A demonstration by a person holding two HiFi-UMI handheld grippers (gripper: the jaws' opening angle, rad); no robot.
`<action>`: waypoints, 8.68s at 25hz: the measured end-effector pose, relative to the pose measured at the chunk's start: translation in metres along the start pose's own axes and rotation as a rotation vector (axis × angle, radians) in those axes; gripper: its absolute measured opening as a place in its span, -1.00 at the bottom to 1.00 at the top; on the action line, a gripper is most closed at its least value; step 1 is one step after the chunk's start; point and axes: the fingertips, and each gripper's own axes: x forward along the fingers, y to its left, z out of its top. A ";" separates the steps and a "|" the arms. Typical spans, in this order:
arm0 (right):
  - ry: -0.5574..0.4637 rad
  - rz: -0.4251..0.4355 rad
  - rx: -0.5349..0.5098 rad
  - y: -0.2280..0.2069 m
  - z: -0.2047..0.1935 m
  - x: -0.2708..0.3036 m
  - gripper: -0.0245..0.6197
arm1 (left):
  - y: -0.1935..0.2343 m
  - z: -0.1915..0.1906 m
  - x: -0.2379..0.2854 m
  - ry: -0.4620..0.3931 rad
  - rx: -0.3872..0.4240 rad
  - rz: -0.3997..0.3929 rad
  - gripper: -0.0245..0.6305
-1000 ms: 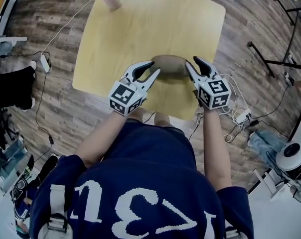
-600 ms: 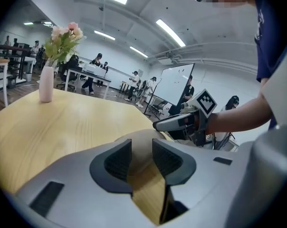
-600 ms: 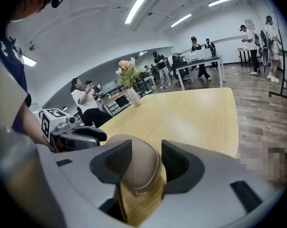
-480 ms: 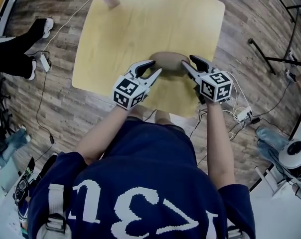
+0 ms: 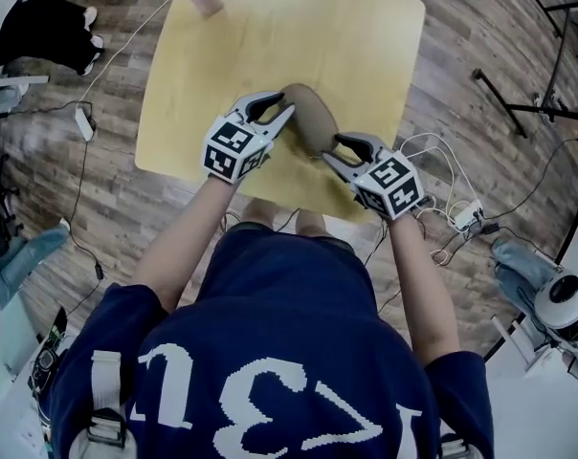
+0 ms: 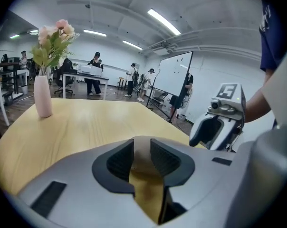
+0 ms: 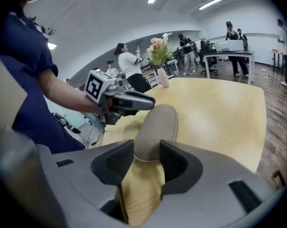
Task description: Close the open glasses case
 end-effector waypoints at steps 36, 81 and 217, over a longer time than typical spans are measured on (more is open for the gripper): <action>0.014 -0.344 0.029 -0.072 0.002 -0.001 -0.42 | -0.019 0.022 0.015 0.058 0.199 0.008 -0.86; -0.047 -0.319 0.163 -0.072 -0.016 0.016 -0.84 | -0.039 0.037 0.059 0.088 0.202 -0.086 -0.88; 0.387 0.323 -0.469 -0.016 -0.036 0.037 -0.65 | 0.001 0.000 0.004 0.124 0.151 -0.022 -0.89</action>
